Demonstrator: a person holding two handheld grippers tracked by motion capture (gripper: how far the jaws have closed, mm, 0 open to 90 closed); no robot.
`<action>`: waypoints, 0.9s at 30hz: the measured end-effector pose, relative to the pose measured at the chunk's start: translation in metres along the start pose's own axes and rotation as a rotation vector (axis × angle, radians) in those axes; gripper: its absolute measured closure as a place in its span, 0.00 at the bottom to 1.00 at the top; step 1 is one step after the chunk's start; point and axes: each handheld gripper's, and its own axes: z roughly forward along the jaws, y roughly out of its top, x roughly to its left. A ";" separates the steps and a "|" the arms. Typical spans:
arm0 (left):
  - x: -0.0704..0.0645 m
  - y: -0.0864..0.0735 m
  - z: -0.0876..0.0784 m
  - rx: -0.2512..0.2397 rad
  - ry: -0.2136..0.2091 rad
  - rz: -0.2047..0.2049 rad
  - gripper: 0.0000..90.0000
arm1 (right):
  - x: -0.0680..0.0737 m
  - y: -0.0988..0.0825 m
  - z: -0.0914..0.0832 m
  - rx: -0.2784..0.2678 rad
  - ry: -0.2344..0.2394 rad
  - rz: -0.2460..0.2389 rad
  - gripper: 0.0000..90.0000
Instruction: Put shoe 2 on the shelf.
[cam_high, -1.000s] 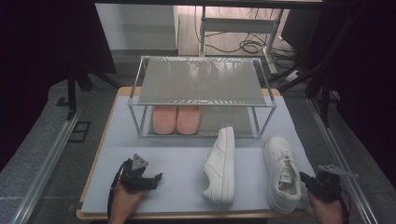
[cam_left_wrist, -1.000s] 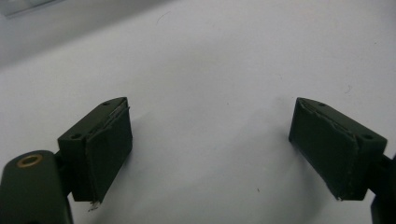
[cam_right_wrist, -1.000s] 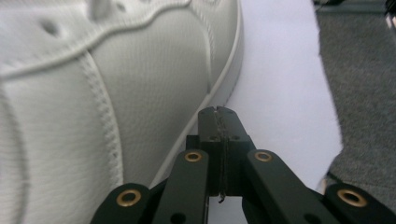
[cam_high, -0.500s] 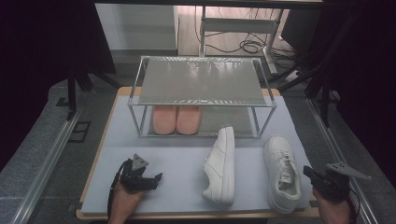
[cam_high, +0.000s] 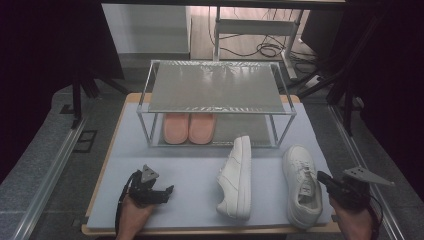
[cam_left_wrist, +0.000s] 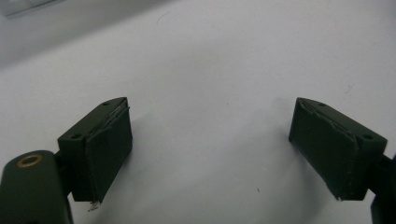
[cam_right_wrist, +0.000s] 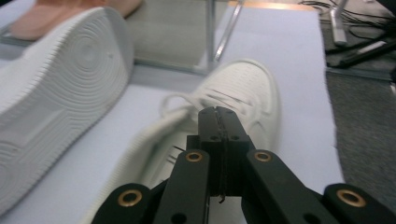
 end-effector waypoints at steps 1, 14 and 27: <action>0.000 0.000 0.000 0.000 0.000 0.000 0.15 | 0.002 0.001 0.001 -0.002 0.009 -0.003 1.00; 0.000 0.000 0.000 0.000 -0.001 0.001 0.15 | 0.029 0.008 0.013 0.005 0.058 -0.054 1.00; 0.000 0.000 0.000 -0.001 -0.001 0.000 0.15 | 0.055 0.015 0.022 0.021 0.123 -0.090 1.00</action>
